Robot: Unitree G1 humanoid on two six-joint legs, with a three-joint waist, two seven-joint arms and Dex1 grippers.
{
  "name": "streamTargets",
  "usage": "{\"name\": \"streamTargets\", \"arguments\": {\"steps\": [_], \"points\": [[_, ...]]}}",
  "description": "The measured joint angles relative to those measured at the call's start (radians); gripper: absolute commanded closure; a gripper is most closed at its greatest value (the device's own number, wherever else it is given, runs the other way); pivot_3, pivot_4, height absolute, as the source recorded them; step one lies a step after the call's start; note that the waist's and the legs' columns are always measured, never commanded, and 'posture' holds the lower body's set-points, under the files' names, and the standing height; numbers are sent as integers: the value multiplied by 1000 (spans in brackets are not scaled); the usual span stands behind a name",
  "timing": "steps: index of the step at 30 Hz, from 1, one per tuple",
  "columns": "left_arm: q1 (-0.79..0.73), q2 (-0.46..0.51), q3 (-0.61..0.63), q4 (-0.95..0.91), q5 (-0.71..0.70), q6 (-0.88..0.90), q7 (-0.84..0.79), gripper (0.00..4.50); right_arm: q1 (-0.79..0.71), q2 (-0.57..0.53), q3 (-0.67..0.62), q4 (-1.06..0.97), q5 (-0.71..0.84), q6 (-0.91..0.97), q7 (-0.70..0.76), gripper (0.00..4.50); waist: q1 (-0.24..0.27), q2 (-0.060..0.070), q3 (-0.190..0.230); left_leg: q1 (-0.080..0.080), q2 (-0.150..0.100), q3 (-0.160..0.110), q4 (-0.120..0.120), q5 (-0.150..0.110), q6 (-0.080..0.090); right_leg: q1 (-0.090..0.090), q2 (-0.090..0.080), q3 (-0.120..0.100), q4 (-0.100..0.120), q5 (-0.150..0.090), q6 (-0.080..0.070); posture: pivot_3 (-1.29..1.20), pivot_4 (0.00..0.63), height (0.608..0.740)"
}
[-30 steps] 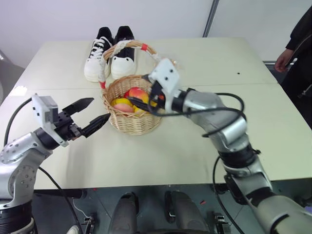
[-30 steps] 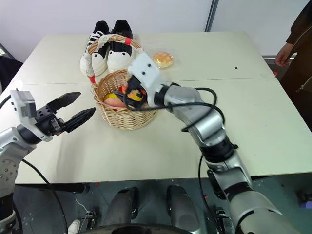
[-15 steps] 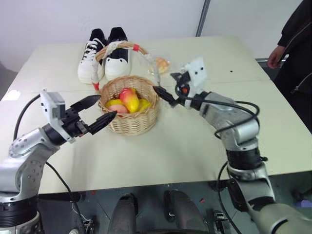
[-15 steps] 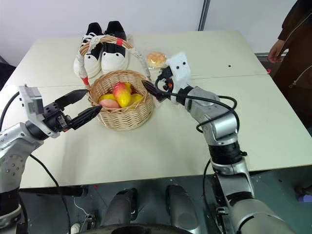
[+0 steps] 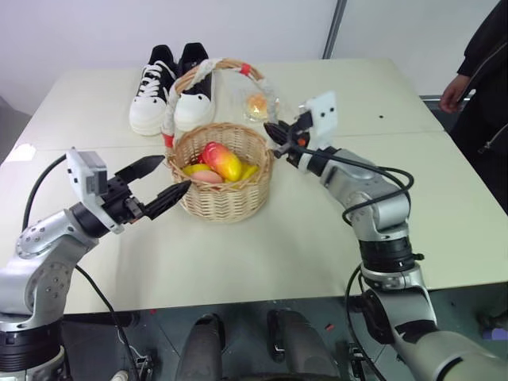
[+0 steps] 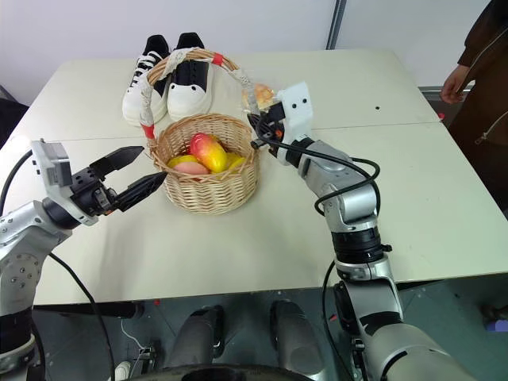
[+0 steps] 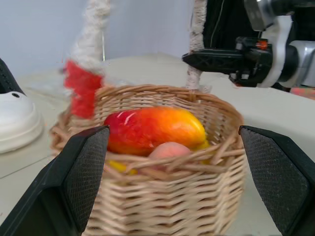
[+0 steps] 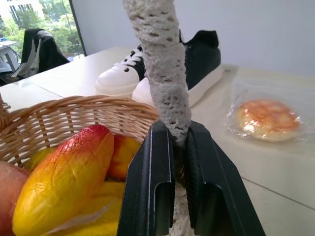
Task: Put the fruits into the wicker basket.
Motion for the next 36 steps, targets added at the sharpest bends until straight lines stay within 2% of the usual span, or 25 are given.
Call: {"name": "streamTargets", "arguments": {"steps": [6, 9, 13, 16, 19, 22, 29, 32, 36], "points": [[-32, -1, -25, 33, 1, -1, -20, 0, 44, -199, -214, -34, -9, 0, -50, 4447, 19, 0, 0, 0, -1, 2, 0, 0, 0, 0, 0, 1, -2, 0, -1, 0, 150, 740], [-63, -21, -65, 50, 9, -5, -27, 0, 45, -278, -305, 60, -50, -23, -113, 4447, 21, 0, 0, 0, -1, 2, 0, 0, 0, 0, 0, 1, -2, -1, -1, 0, 150, 740], [-97, -41, -100, 71, 19, -8, -27, 0, 45, -302, -380, 237, -87, -90, -164, 4447, 12, 0, 0, 1, -1, 3, -1, 0, 0, 0, 0, 3, -1, 0, 0, 0, 150, 740], [-125, -64, -124, 71, 21, -8, -23, 0, 42, -304, -384, 315, -97, -155, -156, 4447, 2, 1, 0, 1, 0, 3, -1, 0, 0, 0, 0, 3, -1, 0, 0, 0, 150, 740], [-136, -74, -141, 72, 24, -8, -19, 0, 42, -310, -383, 336, -99, -181, -141, 3306, -3, 1, 0, 1, -1, 3, -1, 0, 0, 1, 0, 3, -1, 0, 0, 0, 150, 740], [-137, -79, -151, 78, 31, -8, -20, 0, 61, -318, -381, 318, -108, -197, -139, 1873, -3, 1, 0, 1, -1, 3, 0, 0, 0, 1, 0, 3, -1, 0, 1, 0, 150, 740], [-130, -61, -144, 110, 52, -17, -25, 0, 255, -359, -433, 150, -70, -223, -68, 1873, 3, 1, 0, 1, -1, 3, 0, 0, 0, 1, 0, 3, -1, 0, 1, 0, 150, 740], [-94, -30, -122, 140, 79, -18, -14, 0, 395, -381, -474, 36, 19, -207, 47, 1873, 0, 2, 0, 3, -1, 3, -1, 0, 0, 2, 0, 3, -1, -1, 1, 0, 150, 740], [-23, -15, -70, 178, 123, -27, 22, 0, 510, -396, -400, -148, 119, -174, 214, 1873, -16, 2, 0, 7, 1, 3, -1, 0, 0, 4, 2, 3, 0, -2, 2, 0, 150, 740]]}}
